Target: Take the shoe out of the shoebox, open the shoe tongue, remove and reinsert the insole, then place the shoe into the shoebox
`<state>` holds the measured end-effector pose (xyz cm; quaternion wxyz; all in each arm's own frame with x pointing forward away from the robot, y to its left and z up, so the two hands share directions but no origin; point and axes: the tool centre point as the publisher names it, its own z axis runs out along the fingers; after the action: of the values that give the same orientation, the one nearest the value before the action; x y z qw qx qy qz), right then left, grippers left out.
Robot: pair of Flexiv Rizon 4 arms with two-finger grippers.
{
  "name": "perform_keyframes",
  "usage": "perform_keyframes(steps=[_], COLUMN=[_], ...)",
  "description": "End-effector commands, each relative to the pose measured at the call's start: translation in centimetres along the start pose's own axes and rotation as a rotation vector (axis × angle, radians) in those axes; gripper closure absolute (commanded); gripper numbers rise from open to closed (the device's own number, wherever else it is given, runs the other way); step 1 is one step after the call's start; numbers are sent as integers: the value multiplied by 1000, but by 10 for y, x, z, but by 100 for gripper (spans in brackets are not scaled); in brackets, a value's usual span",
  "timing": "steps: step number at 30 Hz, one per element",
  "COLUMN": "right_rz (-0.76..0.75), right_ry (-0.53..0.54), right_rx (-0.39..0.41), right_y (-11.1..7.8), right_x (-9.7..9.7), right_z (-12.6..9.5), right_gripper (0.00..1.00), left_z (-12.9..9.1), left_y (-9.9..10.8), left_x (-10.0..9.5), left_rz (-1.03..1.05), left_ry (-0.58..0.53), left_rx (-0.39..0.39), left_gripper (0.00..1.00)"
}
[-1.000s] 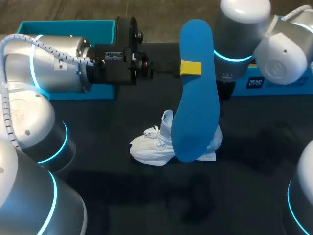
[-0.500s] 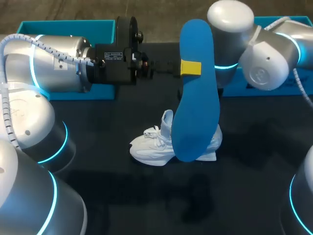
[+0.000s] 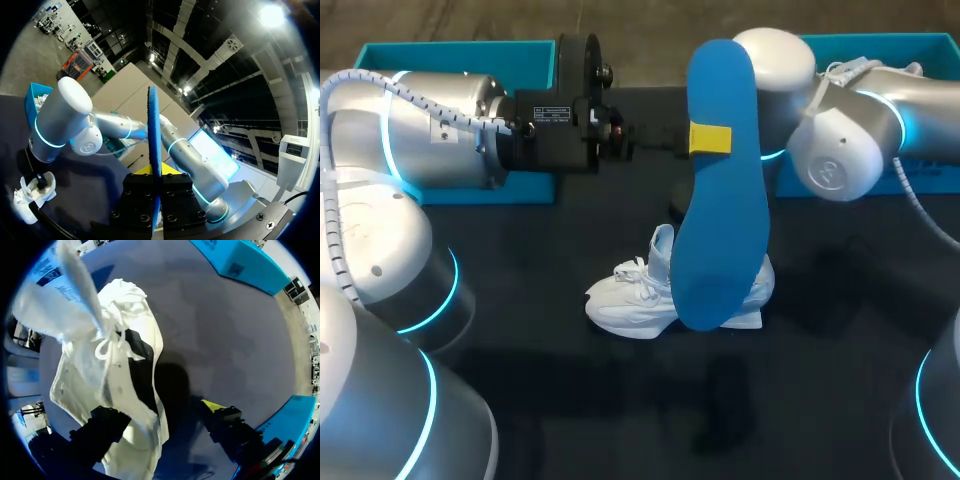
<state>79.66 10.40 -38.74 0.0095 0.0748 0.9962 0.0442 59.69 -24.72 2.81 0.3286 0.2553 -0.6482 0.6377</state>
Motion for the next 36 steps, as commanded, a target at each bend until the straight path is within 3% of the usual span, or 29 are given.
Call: perform_keyframes(steps=[1,4,22,28,36], right_rz=[3,4,34,193,460], right_ry=[5,13,117,191,170], right_rx=[14,15,64,69,-56], right_y=[6,7,7,3,-3], right_x=[-1,0,12,20,29], right_z=[5,7,-8,-24,-32], right_gripper=[73,100,100,100,100], left_z=[0,0,0,0,0], left_y=[1,1,1,1,1], left_x=[0,0,0,0,0], left_rz=[0,0,0,0,0], left_ry=[0,0,0,0,0], left_rx=[3,3,3,3,3], left_gripper=[100,100,100,100,100])
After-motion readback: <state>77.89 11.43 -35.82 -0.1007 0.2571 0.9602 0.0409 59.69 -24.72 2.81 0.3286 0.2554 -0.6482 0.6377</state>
